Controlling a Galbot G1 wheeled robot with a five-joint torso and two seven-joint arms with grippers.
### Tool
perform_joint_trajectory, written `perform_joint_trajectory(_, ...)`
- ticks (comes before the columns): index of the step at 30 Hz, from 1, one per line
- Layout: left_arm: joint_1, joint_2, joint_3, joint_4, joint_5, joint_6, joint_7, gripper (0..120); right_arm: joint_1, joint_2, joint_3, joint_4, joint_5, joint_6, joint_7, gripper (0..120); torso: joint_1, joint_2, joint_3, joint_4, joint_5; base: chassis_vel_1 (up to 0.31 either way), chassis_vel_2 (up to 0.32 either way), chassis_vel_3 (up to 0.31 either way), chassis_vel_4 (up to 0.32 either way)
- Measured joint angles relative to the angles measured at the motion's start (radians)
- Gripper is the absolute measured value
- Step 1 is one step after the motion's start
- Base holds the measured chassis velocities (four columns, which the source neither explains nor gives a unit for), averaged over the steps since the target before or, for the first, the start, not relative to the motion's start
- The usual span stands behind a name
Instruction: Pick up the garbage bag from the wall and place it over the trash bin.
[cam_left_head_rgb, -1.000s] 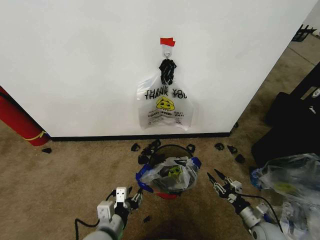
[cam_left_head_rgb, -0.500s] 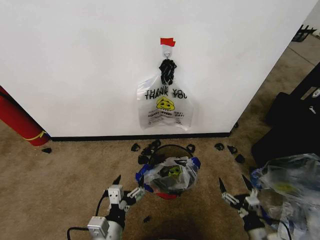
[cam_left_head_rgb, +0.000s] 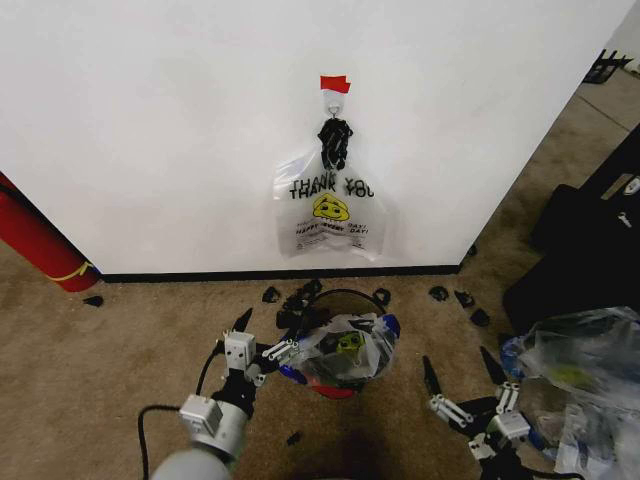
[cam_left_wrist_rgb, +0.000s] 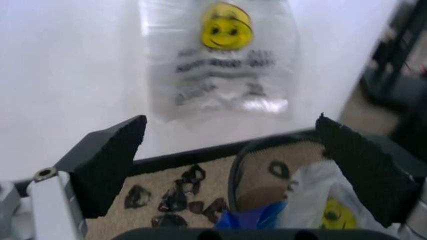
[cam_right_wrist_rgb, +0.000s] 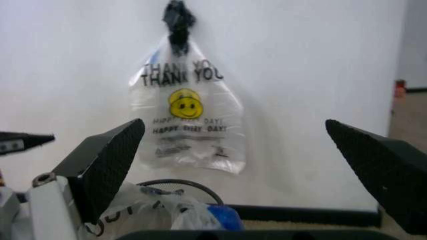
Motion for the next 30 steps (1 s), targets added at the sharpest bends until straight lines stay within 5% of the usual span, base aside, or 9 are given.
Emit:
perform_joint_trajectory(10,-0.217,0.089,0.109,0.087,-0.152,0.045,0.041,100,-0.113,0.068,-0.009,0.044,-0.003,0.076,0.054,100,0.000,0.000,0.000,0.0001,0.0002,0.000,0.000,0.000,0.000)
perform_joint_trajectory(12,-0.380,0.110,0.200,0.136,-0.232,0.089,0.067,100,-0.178,0.091,-0.011,0.079,0.004,0.088,0.048,100,0.000,0.000,0.000,0.0001,0.0004,0.000,0.000,0.000,0.000)
perform_joint_trajectory(16,-0.526,0.127,0.295,0.192,-0.238,0.135,0.104,100,-0.209,0.097,-0.002,0.091,0.003,0.099,0.039,100,0.000,0.000,0.000,0.0000,0.0002,0.000,0.000,0.000,0.000)
perform_joint_trajectory(30,-0.777,0.099,0.498,0.333,-0.360,0.214,0.227,100,-0.229,0.111,0.010,0.074,0.001,0.131,0.024,100,0.000,0.000,0.000,0.0001,0.0002,0.000,0.000,0.000,0.000)
